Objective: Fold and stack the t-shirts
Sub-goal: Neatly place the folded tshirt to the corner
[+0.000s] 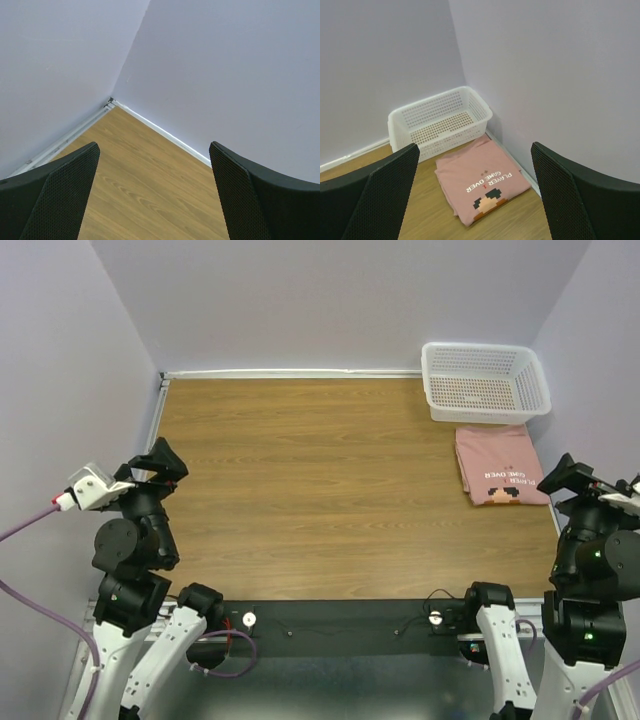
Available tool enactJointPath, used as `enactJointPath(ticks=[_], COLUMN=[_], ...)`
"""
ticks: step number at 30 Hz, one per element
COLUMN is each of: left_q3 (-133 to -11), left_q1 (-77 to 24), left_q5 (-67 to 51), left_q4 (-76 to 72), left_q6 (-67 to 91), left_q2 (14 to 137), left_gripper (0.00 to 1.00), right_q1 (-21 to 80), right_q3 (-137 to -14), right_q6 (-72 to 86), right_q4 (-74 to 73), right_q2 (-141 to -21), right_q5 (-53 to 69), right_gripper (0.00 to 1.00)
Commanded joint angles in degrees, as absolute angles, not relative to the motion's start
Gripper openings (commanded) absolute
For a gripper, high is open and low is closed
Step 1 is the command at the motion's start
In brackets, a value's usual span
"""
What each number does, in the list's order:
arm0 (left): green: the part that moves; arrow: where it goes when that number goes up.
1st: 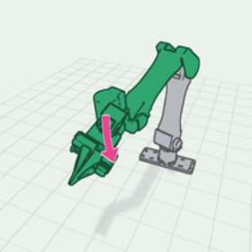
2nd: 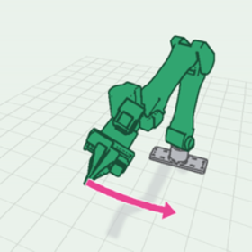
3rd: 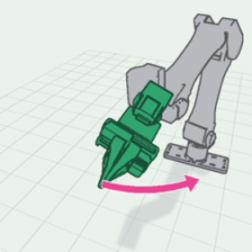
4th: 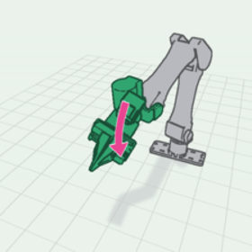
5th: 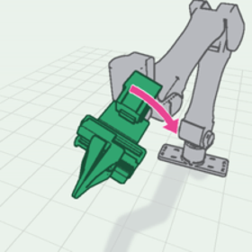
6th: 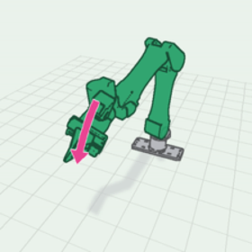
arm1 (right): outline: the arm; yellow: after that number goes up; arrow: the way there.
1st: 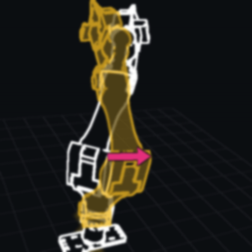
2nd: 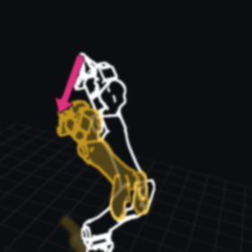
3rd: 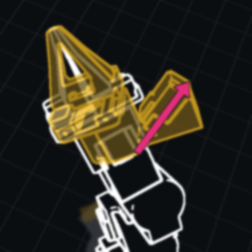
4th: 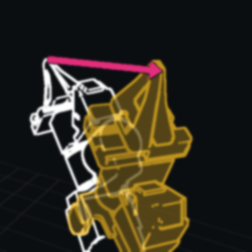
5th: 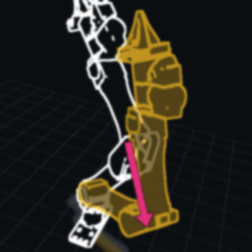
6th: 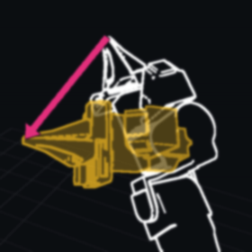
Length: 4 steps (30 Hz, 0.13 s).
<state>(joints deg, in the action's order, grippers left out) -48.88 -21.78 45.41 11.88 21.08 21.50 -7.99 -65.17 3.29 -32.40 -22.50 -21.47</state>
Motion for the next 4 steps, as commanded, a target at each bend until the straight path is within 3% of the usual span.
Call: enactJointPath(ticks=[1,4], left_q3=[-47.73,-47.46], left_q1=[-21.88,-21.88], left_q5=[45.0,44.91], left_q4=[9.49,9.4], left_q6=[23.99,23.99], left_q2=[22.15,22.85], left_gripper=[0.99,0.99], right_q1=[-7.56,-7.47], right_q3=[-64.6,-64.07], right_q6=[2.37,2.11], right_q4=[-31.2,-31.11], right_q2=[-23.47,-23.38], right_q5=[-19.95,-19.86], right_gripper=[1.0,1.0])
